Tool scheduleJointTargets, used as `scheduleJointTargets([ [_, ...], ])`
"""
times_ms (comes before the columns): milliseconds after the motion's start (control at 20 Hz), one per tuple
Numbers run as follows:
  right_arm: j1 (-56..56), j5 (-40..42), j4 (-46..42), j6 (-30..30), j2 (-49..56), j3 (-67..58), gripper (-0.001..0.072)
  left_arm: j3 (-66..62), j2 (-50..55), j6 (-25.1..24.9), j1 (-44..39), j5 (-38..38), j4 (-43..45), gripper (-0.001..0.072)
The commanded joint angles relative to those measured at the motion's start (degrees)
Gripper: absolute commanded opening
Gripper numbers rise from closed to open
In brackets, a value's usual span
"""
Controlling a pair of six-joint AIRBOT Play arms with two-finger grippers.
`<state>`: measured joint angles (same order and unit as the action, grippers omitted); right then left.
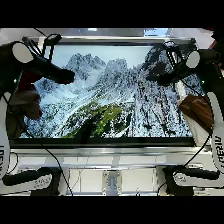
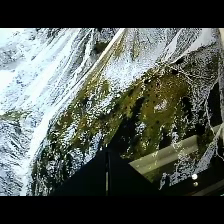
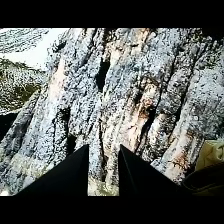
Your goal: Fold the shirts.
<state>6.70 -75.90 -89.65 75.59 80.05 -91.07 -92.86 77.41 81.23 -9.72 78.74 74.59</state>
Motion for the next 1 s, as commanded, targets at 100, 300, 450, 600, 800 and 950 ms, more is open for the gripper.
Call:
scheduleJointTargets([
  [100, 0.07, -0.02, 0.02, 0.00, -0.02, 0.02, 0.0233, 0.02, -0.02, -0.33, 0.02, -1.79, 7.58, 0.0012],
  [300, 0.04, -0.02, 0.02, 0.00, -0.02, 0.02, 0.0233, 0.02, -0.02, 1.40, 0.26, -1.92, 34.03, 0.0070],
  [450, 0.07, -0.02, 0.02, 0.00, -0.02, 0.02, 0.0233, 0.02, -0.02, 9.25, 5.16, -4.13, 45.18, 0.0506],
  [600, 0.07, 0.33, 0.09, 0.00, -0.02, 0.02, 0.0233, 1.55, 0.66, 18.18, 15.63, -7.52, 43.23, 0.0509],
  [800, 0.07, 2.69, 1.44, 0.00, -0.02, 0.02, 0.0233, 4.70, 6.32, 19.82, 27.98, -10.23, 32.65, 0.0510],
  [950, 0.07, 5.88, 1.68, 0.02, -0.02, 0.00, 0.0233, 5.07, 12.46, 25.88, 34.05, -11.50, 24.33, 0.0510],
])
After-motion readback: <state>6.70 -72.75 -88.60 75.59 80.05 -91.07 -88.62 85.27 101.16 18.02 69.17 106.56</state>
